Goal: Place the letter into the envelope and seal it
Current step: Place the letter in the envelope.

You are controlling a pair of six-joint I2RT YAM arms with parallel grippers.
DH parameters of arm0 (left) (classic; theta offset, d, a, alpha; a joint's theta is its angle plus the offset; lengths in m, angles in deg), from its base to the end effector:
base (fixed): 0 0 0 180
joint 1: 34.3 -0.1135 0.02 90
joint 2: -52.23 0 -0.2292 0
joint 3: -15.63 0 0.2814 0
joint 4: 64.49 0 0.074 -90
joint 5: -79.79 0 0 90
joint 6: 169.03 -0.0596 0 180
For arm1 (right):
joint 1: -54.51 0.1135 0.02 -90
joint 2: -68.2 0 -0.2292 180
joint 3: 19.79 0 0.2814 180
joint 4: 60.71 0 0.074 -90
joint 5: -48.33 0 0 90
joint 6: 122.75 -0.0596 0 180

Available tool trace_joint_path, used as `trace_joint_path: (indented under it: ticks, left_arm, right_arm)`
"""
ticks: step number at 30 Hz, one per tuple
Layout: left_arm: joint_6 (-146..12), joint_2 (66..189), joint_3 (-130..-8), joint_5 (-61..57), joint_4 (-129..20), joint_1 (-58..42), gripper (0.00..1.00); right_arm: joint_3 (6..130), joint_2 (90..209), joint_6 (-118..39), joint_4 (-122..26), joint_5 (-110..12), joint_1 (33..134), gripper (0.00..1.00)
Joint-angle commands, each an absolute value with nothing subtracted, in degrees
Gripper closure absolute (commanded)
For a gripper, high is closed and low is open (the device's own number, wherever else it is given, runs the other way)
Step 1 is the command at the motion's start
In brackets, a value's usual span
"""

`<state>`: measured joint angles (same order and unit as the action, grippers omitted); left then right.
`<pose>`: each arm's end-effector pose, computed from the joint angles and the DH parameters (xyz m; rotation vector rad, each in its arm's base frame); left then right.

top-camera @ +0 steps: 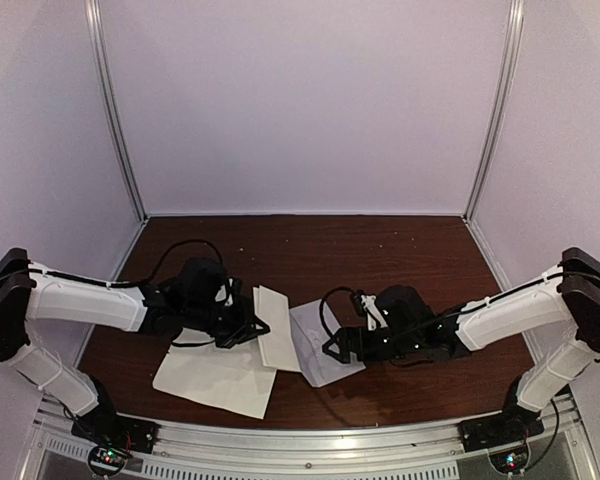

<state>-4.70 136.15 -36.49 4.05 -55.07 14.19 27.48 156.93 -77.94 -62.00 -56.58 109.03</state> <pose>0.2104 -0.2598 0.1063 -0.4505 2.6426 -1.2257 0.1769 0.2747 0.0714 -0.3607 2.5210 1.1171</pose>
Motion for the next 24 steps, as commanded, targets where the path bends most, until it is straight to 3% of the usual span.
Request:
trace_joint_path:
  ticks: [1,24]
  left_arm:
    - [-4.4,136.3,-36.5,4.4,-57.7,14.5,1.00]
    - [-3.8,136.0,-34.9,4.3,-59.3,14.5,1.00]
  right_arm:
    - [28.0,155.0,-76.3,-58.3,-52.6,107.6,0.03]
    - [26.6,159.9,-79.3,-64.5,-59.4,108.9,0.03]
